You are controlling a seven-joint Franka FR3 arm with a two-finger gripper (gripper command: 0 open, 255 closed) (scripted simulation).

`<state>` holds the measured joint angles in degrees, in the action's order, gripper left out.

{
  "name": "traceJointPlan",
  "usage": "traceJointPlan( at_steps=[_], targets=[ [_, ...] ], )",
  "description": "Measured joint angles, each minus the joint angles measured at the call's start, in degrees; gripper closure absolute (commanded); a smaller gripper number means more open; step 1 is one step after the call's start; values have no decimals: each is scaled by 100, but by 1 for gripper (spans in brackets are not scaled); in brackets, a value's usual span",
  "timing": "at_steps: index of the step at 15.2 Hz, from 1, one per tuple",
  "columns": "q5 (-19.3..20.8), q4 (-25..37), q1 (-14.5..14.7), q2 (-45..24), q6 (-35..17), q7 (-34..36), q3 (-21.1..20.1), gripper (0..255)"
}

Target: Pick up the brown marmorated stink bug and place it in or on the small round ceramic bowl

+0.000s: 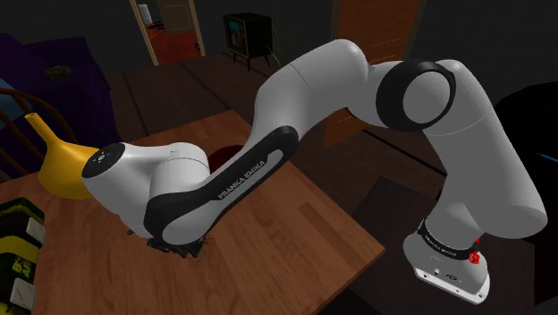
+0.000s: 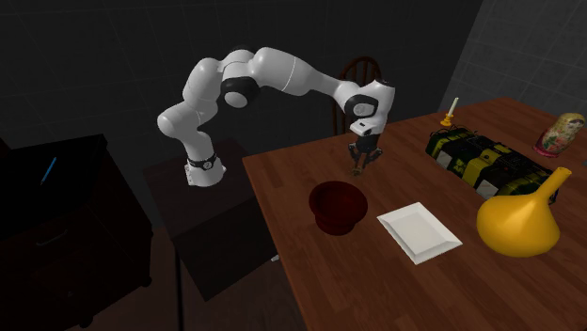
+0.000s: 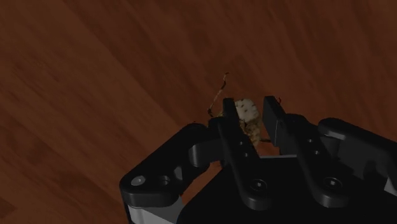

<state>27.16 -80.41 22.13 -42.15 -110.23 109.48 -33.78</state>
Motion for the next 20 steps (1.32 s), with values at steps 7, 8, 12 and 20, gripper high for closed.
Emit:
traceJointPlan(
  at_steps=[7, 8, 12, 20],
  targets=[
    [-89, 129, -17, 140, 285, -67, -53, 0],
    [-88, -16, -104, 218, 192, -110, -62, 0],
    [-72, -589, -448, 507, -222, -280, -80, 0],
    [52, -821, -471, 359, -586, -218, 3, 0]
  ],
)
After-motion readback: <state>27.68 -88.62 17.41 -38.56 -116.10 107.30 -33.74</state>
